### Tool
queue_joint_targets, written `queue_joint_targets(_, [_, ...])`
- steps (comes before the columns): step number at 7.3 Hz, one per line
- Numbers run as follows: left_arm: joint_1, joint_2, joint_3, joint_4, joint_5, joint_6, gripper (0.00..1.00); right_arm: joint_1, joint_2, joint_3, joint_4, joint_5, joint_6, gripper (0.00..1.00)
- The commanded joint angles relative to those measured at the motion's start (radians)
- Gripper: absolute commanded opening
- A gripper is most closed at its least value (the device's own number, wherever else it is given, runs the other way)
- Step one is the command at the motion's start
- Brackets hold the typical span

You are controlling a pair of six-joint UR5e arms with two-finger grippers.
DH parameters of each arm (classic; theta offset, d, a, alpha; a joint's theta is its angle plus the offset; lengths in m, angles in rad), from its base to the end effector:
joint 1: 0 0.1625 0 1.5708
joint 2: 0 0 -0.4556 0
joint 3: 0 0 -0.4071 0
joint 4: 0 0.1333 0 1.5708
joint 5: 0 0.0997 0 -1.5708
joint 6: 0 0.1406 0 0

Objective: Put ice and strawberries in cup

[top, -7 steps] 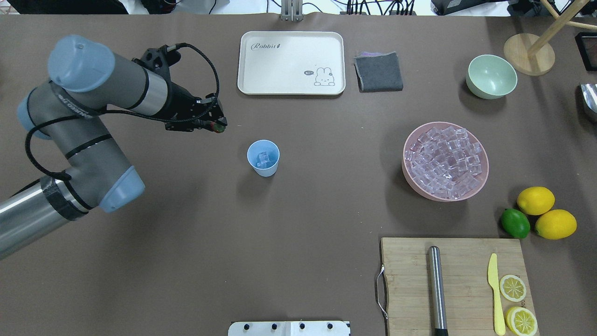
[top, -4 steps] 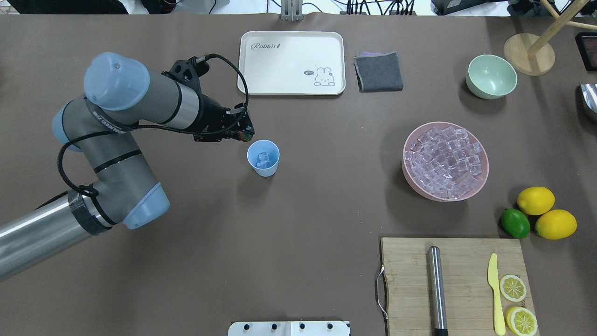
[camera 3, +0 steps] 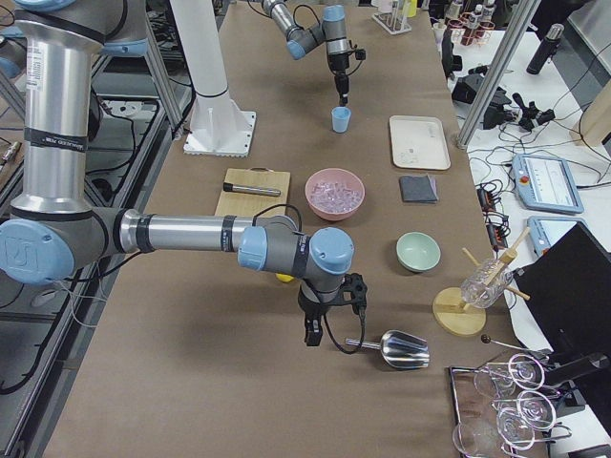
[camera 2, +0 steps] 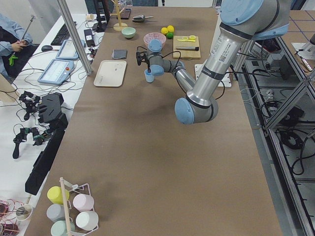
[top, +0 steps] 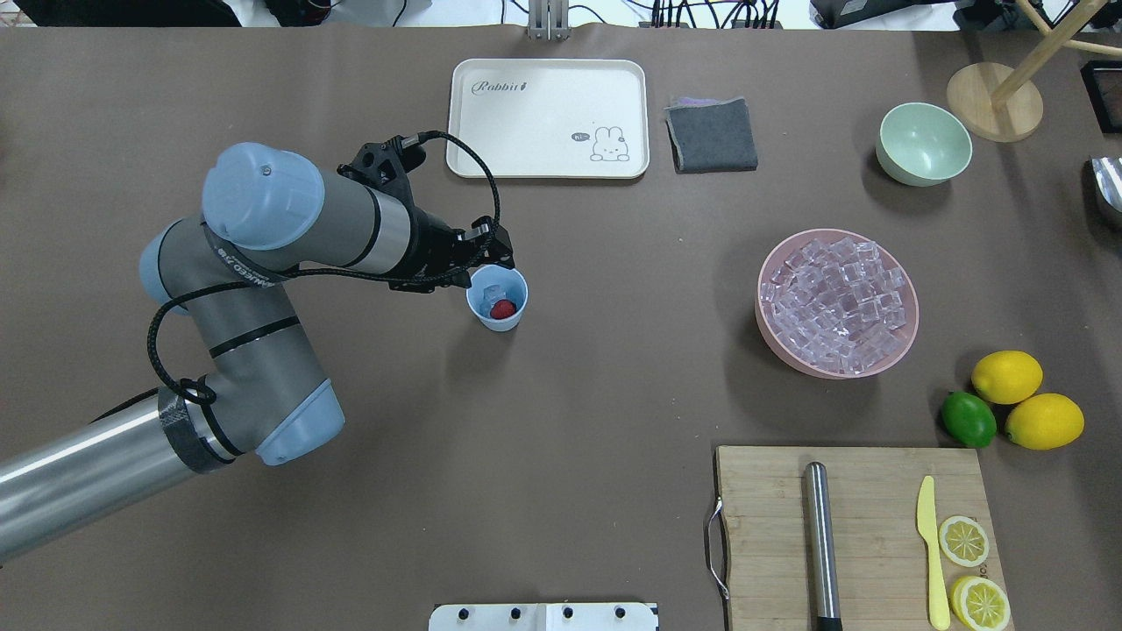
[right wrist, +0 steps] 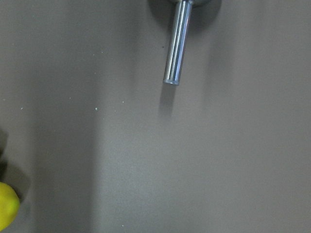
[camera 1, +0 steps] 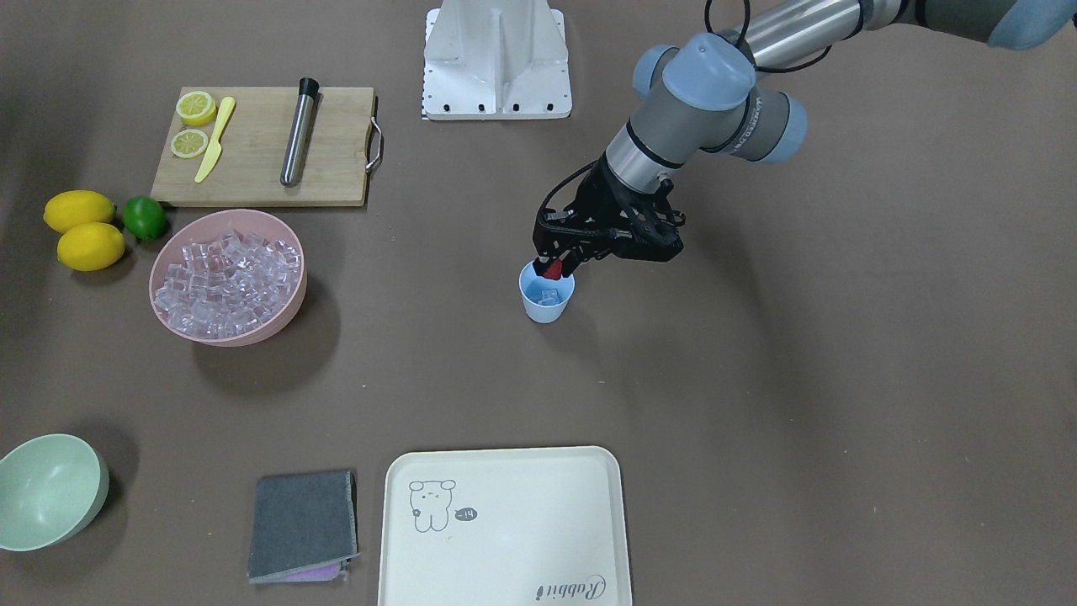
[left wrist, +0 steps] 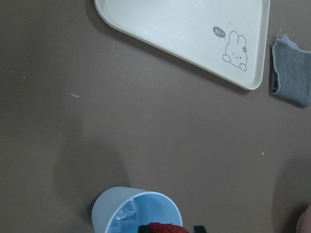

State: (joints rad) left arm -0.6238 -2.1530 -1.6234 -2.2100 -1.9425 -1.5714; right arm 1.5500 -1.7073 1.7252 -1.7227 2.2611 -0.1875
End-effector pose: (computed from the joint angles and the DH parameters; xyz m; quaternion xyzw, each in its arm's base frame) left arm 0.5467 -0.4948 0.2446 0.0378 0.6019 -0.1381 0.7856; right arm 0.0348 -0.4302 0.7273 -0.0347 -0.3417 -0.0751 0.9362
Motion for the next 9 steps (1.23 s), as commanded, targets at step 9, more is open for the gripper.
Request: queue_joint_targets(9, [-0.509, 0.430, -0.052, 0.181, -0.344, 0.945, 0.97, -0.001, 0.000, -0.016, 0.002, -0.002, -0.001, 1.00])
